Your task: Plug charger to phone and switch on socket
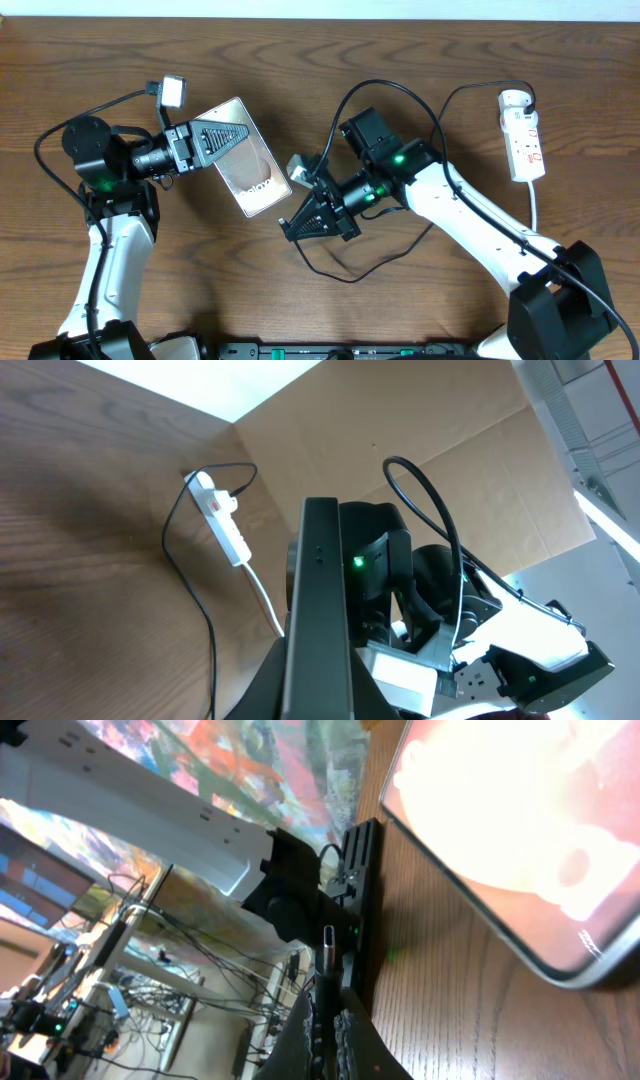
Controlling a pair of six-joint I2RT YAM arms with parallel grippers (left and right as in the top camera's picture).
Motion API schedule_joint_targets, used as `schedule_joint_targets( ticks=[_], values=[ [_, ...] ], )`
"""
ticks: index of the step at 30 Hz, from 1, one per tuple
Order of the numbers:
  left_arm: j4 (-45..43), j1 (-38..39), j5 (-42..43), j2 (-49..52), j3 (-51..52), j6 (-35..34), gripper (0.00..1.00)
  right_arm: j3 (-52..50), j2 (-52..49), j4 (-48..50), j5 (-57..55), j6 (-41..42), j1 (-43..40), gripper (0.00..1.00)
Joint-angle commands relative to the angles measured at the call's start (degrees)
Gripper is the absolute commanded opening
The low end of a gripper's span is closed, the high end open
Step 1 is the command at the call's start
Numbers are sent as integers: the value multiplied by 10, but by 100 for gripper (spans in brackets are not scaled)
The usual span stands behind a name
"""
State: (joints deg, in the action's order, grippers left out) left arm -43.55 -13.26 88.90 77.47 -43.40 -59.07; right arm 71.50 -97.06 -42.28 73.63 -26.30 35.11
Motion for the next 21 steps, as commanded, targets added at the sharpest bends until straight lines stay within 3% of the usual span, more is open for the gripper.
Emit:
schedule_joint_targets(
  ticks=[1,6,16,21],
  values=[
    [-5,2,12,-5,-3,1,7,-2,3,12,-7,46,-4,1],
    [-12,2,12,-6,-3,1,7,-2,3,46,-14,92,-4,1],
    [-13,23,12,-9,-3,-7,8,-2,3,53,-36,111,-4,1],
    [-75,27,12,-9,-3,-53,7,-2,3,57,-36,111,-4,1]
  ],
)
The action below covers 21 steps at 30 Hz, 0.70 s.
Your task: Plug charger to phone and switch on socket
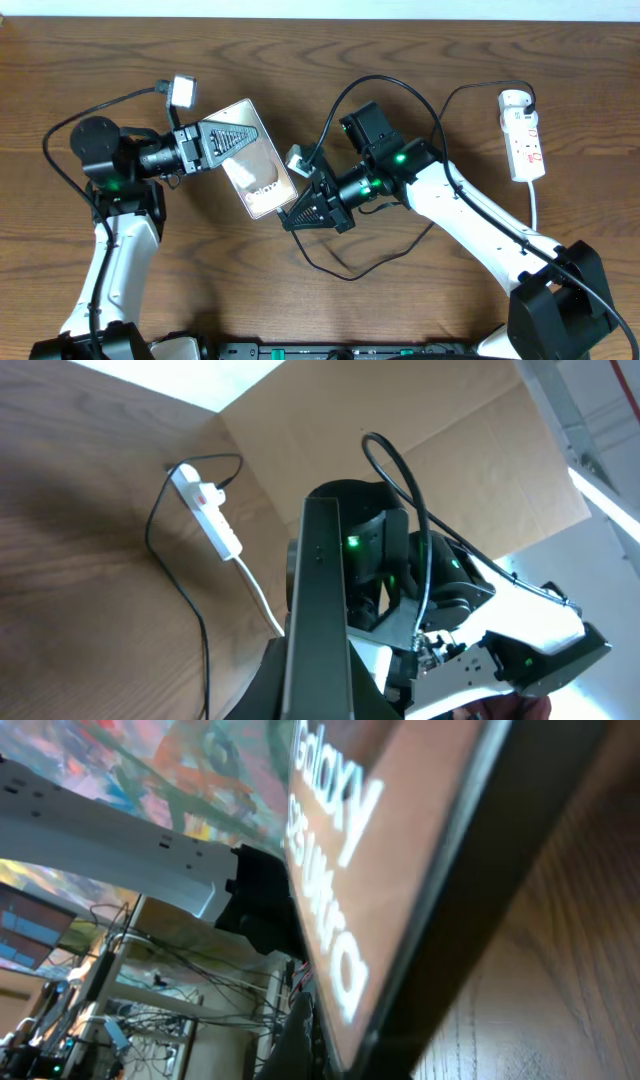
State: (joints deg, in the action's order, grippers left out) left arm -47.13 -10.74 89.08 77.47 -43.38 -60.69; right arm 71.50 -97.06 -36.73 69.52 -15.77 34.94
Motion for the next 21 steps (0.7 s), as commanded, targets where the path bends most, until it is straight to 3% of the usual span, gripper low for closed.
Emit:
schedule_joint_targets(
  ticks=[1,8,21],
  values=[
    [-52,2,10,-9,-3,-45,8,-2,3,2,5,5,-2,1],
    [-75,2,10,-9,-3,-57,7,-2,3,-1,5,5,-2,1],
    [-74,2,10,-6,-3,16,7,-2,3,-16,16,-27,0,1]
  ],
)
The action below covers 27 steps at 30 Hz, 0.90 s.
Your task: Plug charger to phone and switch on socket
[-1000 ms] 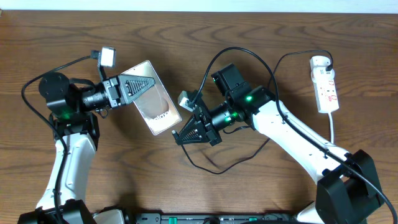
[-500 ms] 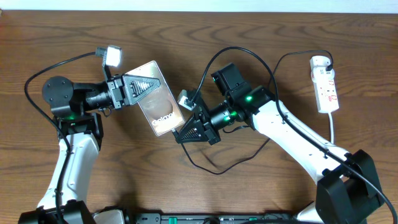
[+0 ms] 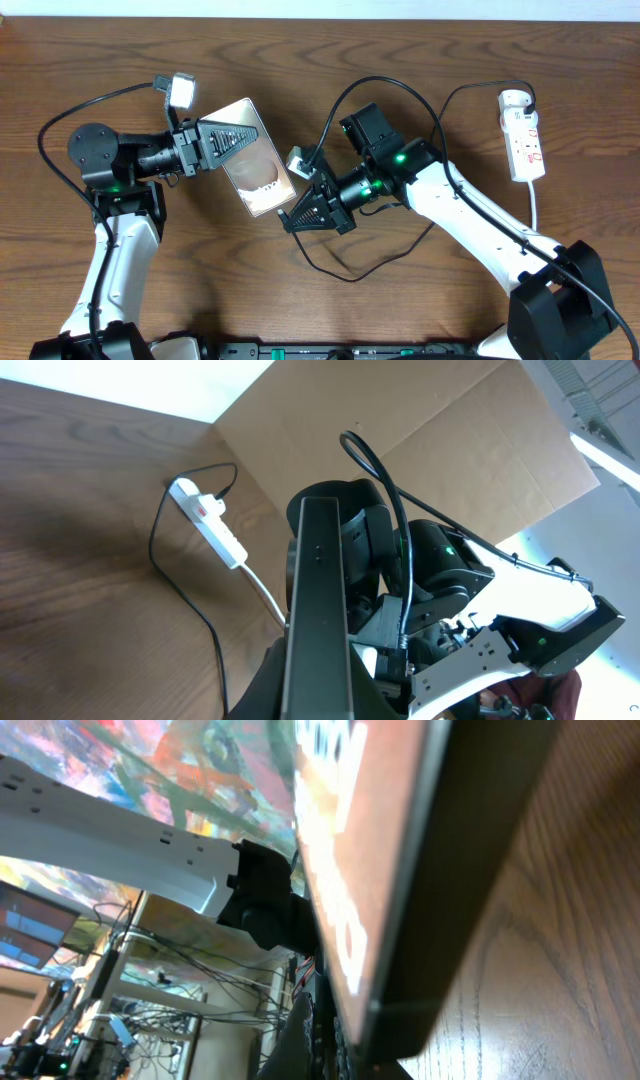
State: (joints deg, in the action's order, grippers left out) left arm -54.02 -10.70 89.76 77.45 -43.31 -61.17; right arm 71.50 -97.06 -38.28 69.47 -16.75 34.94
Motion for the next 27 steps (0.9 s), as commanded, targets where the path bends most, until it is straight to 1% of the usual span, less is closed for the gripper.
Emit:
schedule_joint_targets(
  ticks=[1,7,15,27],
  values=[
    [-5,2,3,-6,-4,20,7,-2,3,1,16,-17,0,1],
    [-5,2,3,-6,-4,4,8,-2,3,9,16,-17,0,1],
    [-3,28,3,-6,-4,3,7,-2,3,17,16,-17,0,1],
    [-3,29,3,-6,-4,-2,7,-2,3,23,24,-17,0,1]
  ],
)
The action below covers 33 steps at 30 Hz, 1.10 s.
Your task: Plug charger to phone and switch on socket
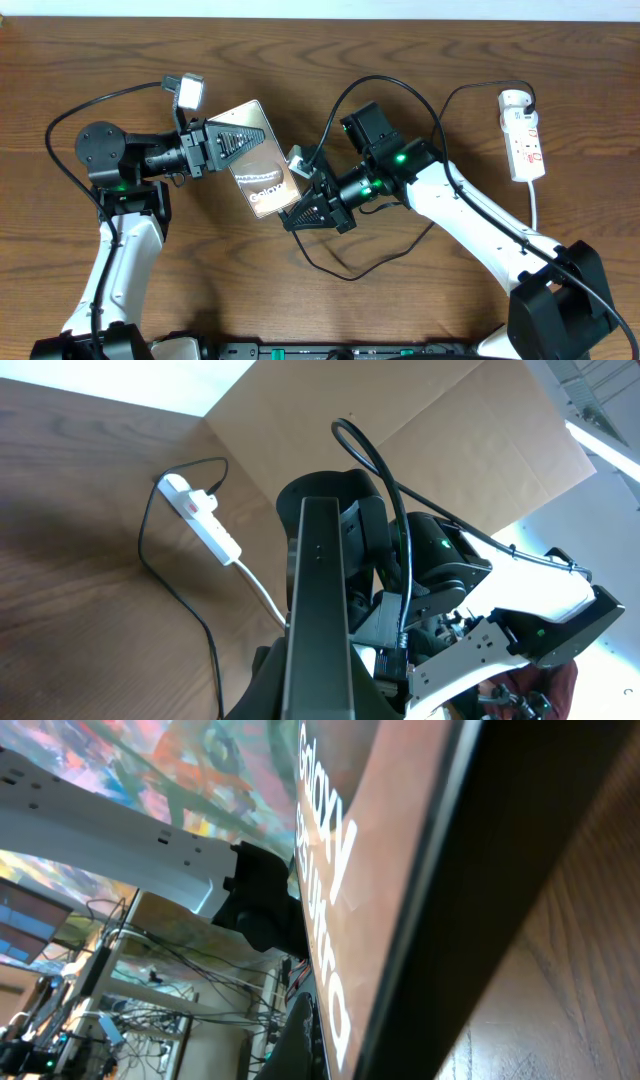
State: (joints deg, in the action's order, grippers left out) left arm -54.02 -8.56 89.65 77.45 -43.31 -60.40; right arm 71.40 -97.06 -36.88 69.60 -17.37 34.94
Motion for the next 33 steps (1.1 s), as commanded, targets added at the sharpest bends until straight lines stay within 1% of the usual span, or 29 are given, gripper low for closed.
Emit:
schedule_joint_targets(
  ticks=[1,12,23,33],
  values=[
    [-3,7,4,-6,-4,-9,8,-1,3,12,29,-11,0,1],
    [-3,7,4,-6,-4,-9,7,-1,3,33,58,-11,0,1],
    [-6,7,4,-8,-4,-16,7,-1,3,35,57,-11,-2,1],
    [-18,7,4,-20,-4,-18,7,-1,3,35,58,-16,-35,1]
  ],
)
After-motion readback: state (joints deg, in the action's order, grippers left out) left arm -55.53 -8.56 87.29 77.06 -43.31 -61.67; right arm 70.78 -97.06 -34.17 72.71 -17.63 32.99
